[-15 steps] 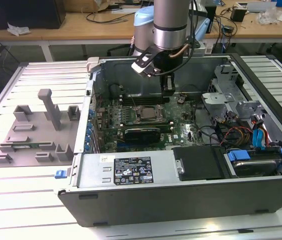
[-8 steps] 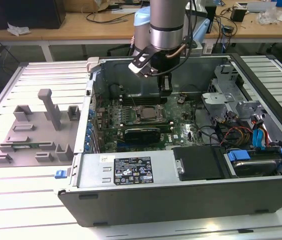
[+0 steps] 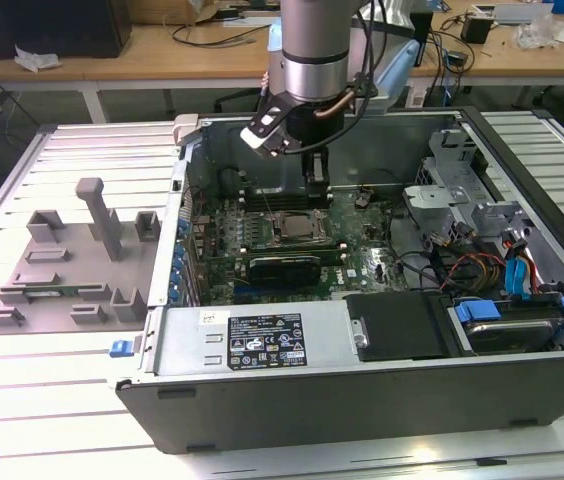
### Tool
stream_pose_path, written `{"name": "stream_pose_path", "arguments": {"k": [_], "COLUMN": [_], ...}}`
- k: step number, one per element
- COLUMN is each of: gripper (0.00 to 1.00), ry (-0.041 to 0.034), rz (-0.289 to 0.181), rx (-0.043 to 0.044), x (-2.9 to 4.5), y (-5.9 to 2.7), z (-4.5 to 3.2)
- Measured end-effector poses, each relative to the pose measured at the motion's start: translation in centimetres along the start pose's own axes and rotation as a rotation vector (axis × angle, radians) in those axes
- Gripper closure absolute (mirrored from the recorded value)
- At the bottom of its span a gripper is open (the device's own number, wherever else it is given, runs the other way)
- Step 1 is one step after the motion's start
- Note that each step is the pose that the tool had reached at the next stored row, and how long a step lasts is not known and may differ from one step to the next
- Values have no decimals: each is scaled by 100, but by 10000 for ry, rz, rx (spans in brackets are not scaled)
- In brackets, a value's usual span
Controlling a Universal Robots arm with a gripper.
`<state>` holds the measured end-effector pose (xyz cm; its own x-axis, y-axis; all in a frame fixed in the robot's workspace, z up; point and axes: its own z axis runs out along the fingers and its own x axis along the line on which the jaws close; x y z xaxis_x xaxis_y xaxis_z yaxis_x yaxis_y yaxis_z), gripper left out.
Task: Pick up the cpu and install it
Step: 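Close the cpu cover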
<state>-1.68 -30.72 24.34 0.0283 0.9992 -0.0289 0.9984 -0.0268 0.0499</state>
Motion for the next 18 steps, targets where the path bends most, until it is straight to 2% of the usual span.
{"name": "stream_pose_path", "arguments": {"k": [10,15,18], "gripper": [89,89,89], "ry": [-3,-2,15], "rz": [0,-20,-318], "rx": [-16,-17,-27], "x": [-38,-37,-37], "y": [-140,-141,-141], "z": [18,19,19]}}
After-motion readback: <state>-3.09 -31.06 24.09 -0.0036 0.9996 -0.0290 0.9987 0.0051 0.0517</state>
